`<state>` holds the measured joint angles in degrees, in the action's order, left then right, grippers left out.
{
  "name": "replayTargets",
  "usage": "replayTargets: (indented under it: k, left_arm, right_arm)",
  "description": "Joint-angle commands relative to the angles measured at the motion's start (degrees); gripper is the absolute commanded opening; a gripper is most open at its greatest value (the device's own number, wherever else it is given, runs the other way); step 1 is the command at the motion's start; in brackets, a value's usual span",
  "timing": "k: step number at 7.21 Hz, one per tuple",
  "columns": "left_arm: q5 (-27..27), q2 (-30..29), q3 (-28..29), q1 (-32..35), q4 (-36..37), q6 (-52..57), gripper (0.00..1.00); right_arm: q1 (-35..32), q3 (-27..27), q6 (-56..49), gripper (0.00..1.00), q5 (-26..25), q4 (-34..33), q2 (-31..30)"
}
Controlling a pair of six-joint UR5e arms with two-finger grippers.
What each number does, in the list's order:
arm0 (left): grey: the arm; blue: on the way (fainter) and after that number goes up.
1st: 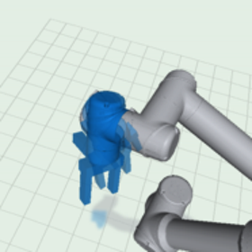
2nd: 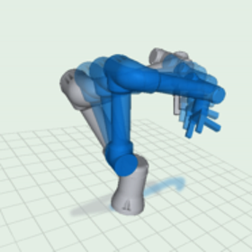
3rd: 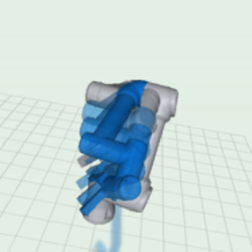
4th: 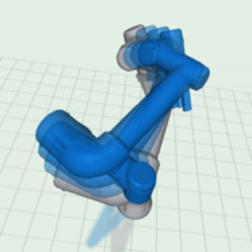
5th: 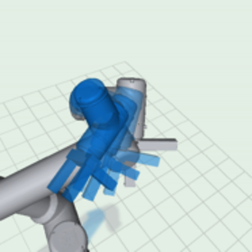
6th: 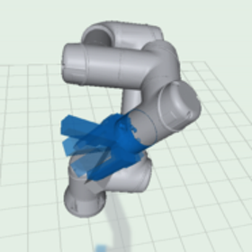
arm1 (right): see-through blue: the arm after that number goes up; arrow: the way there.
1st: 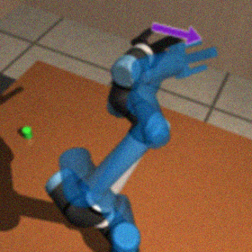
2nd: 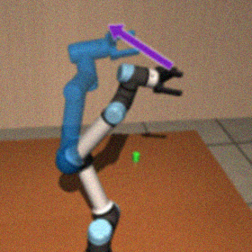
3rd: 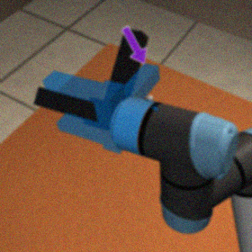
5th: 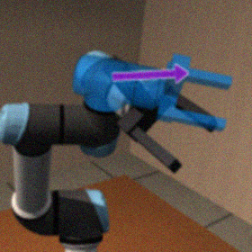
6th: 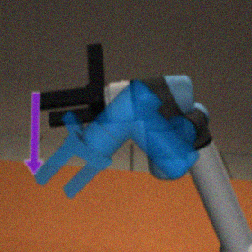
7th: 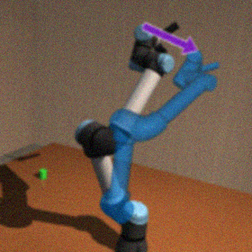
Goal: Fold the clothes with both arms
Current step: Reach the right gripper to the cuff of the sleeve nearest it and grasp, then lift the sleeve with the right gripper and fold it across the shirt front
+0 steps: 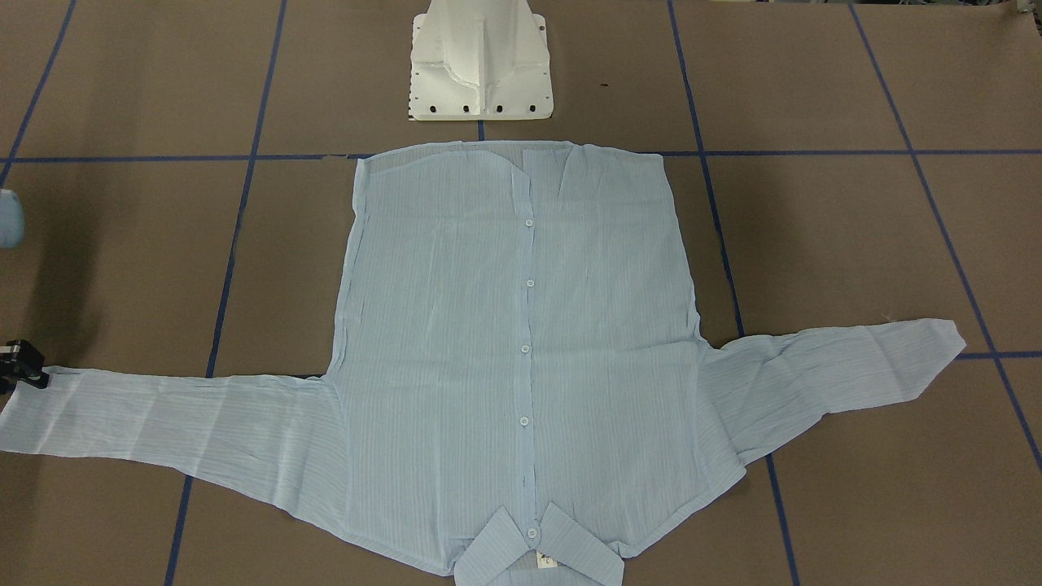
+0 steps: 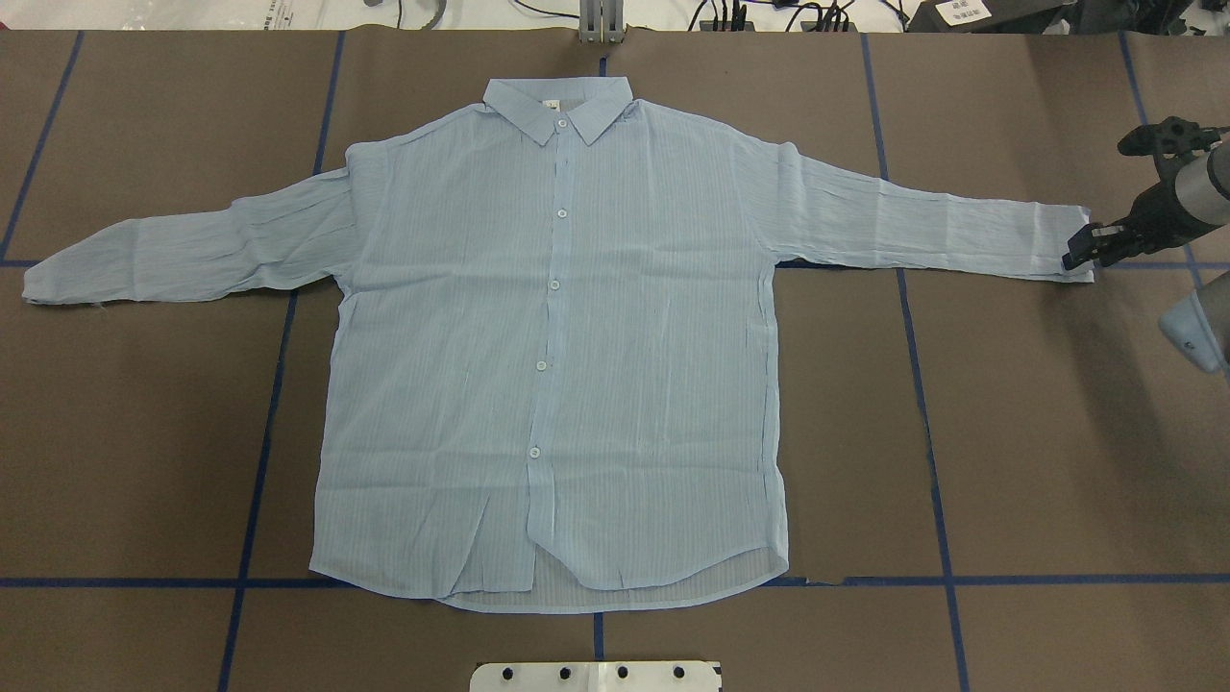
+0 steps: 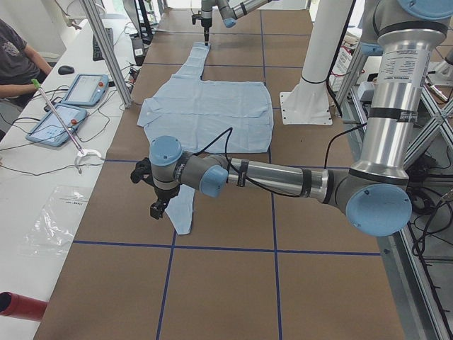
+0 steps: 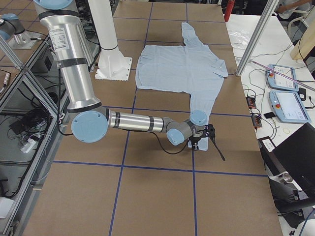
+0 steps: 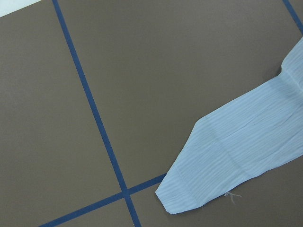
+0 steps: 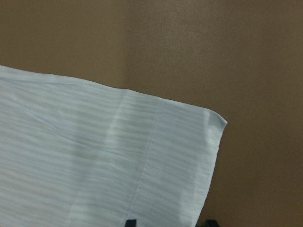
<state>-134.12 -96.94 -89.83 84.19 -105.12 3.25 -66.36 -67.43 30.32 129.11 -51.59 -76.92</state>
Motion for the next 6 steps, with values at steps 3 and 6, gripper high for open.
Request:
replayTargets:
  k: [3,6]
  left_arm:
    - [0.0,0.0,-0.09,0.01,0.0,0.0,1.0]
    - [0.0,-0.09,0.0,0.01,0.0,-0.09,1.0]
  right_arm:
    - [0.0,-0.07,0.0,0.11,0.09,-0.18,0.02]
    - [-0.09,-0.42,0.0,0.0,0.09,-0.09,0.45]
